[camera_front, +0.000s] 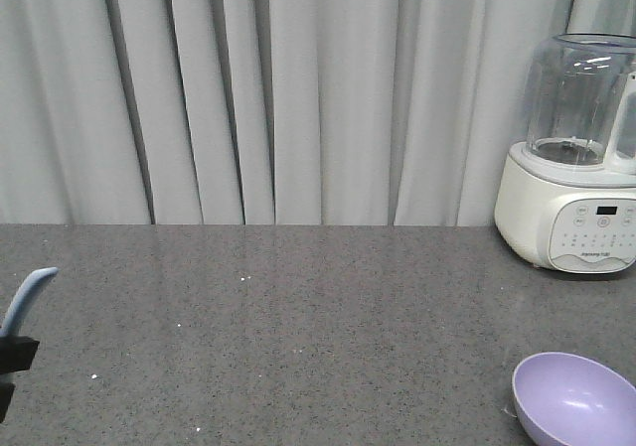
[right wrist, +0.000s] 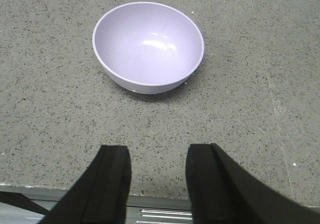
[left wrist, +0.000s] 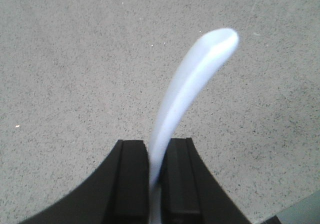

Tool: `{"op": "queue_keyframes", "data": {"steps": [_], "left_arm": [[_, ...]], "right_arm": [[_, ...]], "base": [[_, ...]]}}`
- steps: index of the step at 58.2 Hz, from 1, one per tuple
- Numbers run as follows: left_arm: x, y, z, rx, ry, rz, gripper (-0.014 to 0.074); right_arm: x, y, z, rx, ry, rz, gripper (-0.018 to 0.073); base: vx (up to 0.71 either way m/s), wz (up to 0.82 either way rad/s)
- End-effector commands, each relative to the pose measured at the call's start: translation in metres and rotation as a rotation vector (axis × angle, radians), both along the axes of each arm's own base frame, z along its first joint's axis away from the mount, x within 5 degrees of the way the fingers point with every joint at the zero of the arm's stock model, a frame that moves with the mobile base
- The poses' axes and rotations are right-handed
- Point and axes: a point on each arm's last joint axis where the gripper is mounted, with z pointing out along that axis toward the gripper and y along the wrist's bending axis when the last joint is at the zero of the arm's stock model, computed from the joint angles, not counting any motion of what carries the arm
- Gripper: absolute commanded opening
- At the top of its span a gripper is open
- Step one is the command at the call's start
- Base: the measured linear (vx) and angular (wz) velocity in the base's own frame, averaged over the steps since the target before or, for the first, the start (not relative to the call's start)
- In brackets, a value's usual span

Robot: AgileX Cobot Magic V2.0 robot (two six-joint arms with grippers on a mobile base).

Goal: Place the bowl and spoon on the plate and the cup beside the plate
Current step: 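Grip the lavender bowl rim with the right gripper and lift it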

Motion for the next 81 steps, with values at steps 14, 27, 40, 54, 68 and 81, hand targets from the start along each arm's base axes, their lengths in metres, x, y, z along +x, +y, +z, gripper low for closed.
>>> {"op": "queue_keyframes", "data": {"steps": [14, 27, 40, 54, 68, 81], "left_arm": [[-0.005, -0.002, 0.010, -0.036, -0.020, -0.007, 0.0175], [-0.007, -0.002, 0.008, -0.029, 0.006, -0.014, 0.0175], [-0.007, -0.002, 0.008, -0.028, 0.005, -0.015, 0.0175], [-0.007, -0.002, 0.008, -0.028, 0.005, -0.015, 0.0175], [-0.007, -0.002, 0.008, -0.028, 0.005, -0.015, 0.0175], [-0.007, -0.002, 0.008, -0.028, 0.005, -0.015, 0.0175]], "right_arm": [[0.005, 0.001, 0.016, 0.012, -0.100, 0.005, 0.0347], [0.012, -0.005, 0.017, -0.015, -0.107, -0.056, 0.0388], [0.045, -0.016, 0.027, -0.051, 0.044, -0.191, 0.0552], [0.106, -0.014, 0.051, -0.022, 0.181, -0.212, 0.0619], [0.164, -0.037, 0.060, 0.136, 0.293, -0.193, 0.0611], [0.189, -0.067, 0.035, 0.178, 0.388, -0.193, 0.0590]], "base": [[0.00, 0.00], [0.00, 0.00], [0.00, 0.00], [0.00, 0.00], [0.00, 0.00], [0.00, 0.00]]}}
